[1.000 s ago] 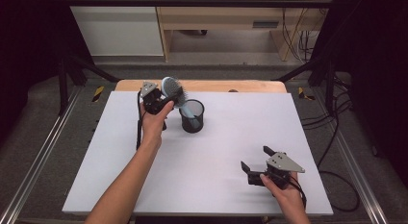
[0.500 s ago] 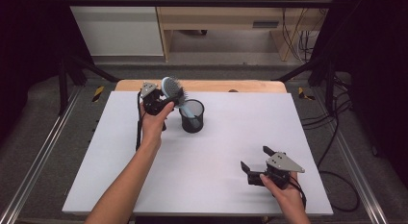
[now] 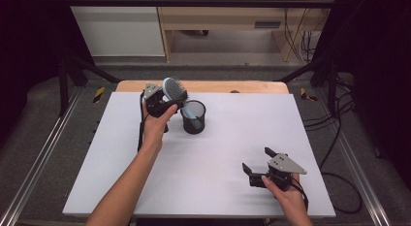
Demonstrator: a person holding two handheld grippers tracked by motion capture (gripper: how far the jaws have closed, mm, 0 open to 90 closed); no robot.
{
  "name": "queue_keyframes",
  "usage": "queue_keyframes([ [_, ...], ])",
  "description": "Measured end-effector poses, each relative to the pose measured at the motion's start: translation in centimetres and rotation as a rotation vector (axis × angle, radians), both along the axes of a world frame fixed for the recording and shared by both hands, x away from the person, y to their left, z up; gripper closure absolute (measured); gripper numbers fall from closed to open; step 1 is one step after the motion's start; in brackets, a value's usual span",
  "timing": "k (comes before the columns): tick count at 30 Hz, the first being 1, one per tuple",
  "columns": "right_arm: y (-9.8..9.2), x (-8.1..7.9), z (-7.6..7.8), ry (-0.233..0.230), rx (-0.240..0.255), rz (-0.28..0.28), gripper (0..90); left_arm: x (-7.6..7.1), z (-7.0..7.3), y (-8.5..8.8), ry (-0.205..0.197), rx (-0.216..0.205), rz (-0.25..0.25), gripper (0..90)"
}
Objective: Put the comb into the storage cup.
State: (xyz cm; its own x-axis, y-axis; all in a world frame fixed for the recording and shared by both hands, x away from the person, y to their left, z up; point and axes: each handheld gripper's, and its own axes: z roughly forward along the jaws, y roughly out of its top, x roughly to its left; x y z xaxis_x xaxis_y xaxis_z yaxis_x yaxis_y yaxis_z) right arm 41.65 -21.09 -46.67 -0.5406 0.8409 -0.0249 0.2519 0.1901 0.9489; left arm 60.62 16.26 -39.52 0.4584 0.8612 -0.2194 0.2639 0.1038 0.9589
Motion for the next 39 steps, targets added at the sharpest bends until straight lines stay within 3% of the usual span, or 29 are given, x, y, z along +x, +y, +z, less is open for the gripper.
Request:
queue_keyframes([
  [29,0.1,0.0,0.0,0.001,-0.003,0.004,3.1,-0.9,0.2,-0.1,-0.026,0.053,0.012,3.3],
  [39,0.1,0.1,0.0,0.001,-0.004,0.005,3.2,-1.2,0.2,0.0,-0.035,0.053,0.016,3.2],
])
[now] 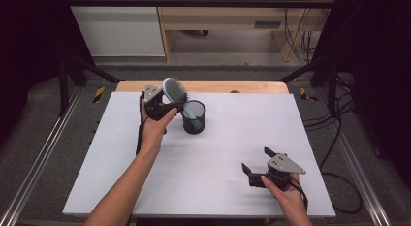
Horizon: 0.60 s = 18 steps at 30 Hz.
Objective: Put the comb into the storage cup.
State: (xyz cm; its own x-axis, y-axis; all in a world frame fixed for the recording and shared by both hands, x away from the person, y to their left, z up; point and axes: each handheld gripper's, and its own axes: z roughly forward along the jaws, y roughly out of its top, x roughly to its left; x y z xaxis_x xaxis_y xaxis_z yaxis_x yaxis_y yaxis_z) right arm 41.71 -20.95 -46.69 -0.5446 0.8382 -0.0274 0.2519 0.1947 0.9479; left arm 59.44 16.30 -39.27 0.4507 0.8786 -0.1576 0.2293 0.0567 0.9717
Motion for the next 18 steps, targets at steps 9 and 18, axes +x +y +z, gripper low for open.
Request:
queue_keyframes([
  [9,0.03,-0.02,-0.01,0.002,0.001,0.000,3.1,-0.20,-0.11,0.17,-0.004,-0.005,-0.001,2.9],
  [18,0.03,-0.01,-0.02,0.003,-0.001,0.000,3.1,-0.58,-0.24,0.02,-0.014,0.007,-0.010,2.7],
])
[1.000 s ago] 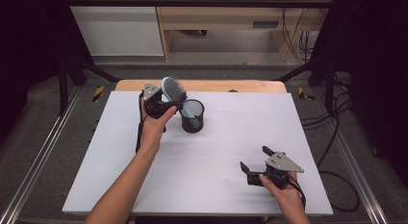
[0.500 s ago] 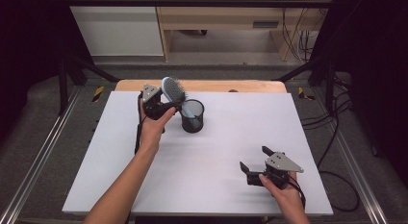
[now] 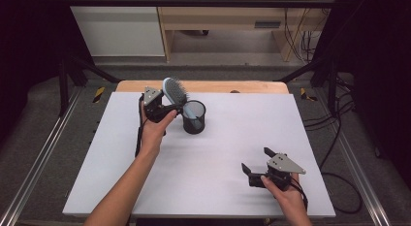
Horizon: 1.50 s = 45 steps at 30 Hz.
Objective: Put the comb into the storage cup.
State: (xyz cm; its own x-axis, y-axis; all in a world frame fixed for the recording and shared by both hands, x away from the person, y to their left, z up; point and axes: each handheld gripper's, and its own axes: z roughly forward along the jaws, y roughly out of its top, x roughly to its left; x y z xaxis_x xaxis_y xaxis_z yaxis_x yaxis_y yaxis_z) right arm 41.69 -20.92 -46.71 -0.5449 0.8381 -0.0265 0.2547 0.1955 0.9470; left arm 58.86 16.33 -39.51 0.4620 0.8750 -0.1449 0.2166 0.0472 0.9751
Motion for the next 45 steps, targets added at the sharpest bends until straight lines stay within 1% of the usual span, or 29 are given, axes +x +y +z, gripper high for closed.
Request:
queue_keyframes([
  [7,0.0,0.0,0.0,0.001,-0.001,0.000,3.1,-0.3,0.1,-0.1,-0.011,0.002,-0.006,2.6],
  [16,0.1,0.0,0.0,0.000,-0.001,0.004,3.2,-0.8,0.1,0.3,-0.014,-0.002,-0.005,2.6],
  [23,0.1,0.0,0.1,-0.001,-0.002,0.003,3.2,-1.7,0.8,0.5,-0.033,0.001,-0.013,2.6],
  [28,0.0,0.0,0.1,0.008,0.006,0.001,3.6,-2.3,1.1,0.8,-0.037,0.016,-0.013,2.2],
  [29,0.0,0.0,0.2,0.010,0.008,0.001,3.6,-2.4,1.2,0.9,-0.037,0.014,-0.012,2.3],
  [34,0.0,0.0,0.3,0.008,0.012,-0.002,3.6,-3.0,1.6,1.1,-0.043,0.030,-0.018,2.2],
  [45,-0.1,0.0,0.3,0.015,0.017,0.002,3.6,-4.5,2.6,1.7,-0.056,0.037,-0.029,2.2],
])
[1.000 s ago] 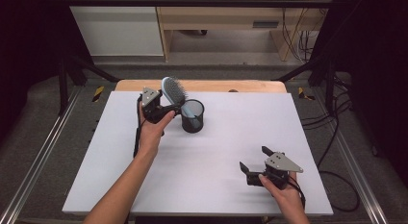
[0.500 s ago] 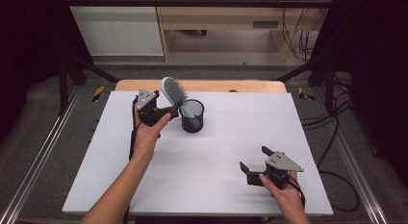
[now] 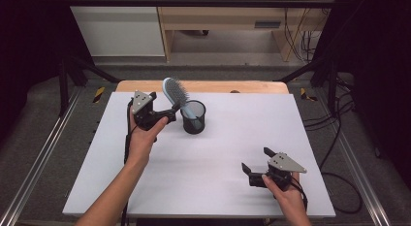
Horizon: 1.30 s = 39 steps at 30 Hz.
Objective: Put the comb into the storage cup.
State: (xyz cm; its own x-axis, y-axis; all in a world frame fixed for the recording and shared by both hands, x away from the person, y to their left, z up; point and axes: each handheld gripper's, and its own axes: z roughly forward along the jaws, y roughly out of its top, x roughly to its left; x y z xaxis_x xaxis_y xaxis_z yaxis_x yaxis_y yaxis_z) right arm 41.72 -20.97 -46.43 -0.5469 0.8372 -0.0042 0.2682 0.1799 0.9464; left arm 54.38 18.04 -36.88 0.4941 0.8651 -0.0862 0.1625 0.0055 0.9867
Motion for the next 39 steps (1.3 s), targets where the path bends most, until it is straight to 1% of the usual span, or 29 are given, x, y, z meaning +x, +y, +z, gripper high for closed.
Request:
queue_keyframes([
  [1,0.0,0.0,0.0,0.000,-0.001,0.000,3.6,-0.1,0.0,0.1,0.001,0.007,-0.002,2.2],
  [8,-0.1,-0.1,0.0,-0.003,-0.002,0.000,3.5,-0.7,0.0,0.5,0.000,0.010,0.000,2.0],
  [18,-0.3,-0.2,0.0,-0.008,-0.012,0.006,3.3,-1.5,-0.5,0.8,0.007,0.000,-0.006,2.0],
  [26,-0.5,-0.2,0.0,-0.011,-0.009,0.004,3.3,-2.1,-1.5,0.8,0.020,0.004,-0.018,2.0],
  [33,-0.7,-0.3,0.1,-0.012,-0.003,0.005,3.2,-3.0,-2.3,0.9,0.019,0.004,-0.024,2.0],
  [37,-0.7,-0.3,0.1,-0.011,-0.003,0.008,3.2,-3.6,-2.7,1.1,0.018,0.013,-0.019,2.0],
  [38,-0.7,-0.3,0.1,-0.011,-0.003,0.008,3.2,-4.0,-3.0,1.2,0.015,0.022,-0.020,2.0],
  [39,-0.7,-0.3,0.1,-0.011,-0.003,0.008,3.2,-4.0,-3.0,1.2,0.015,0.022,-0.020,2.0],
])
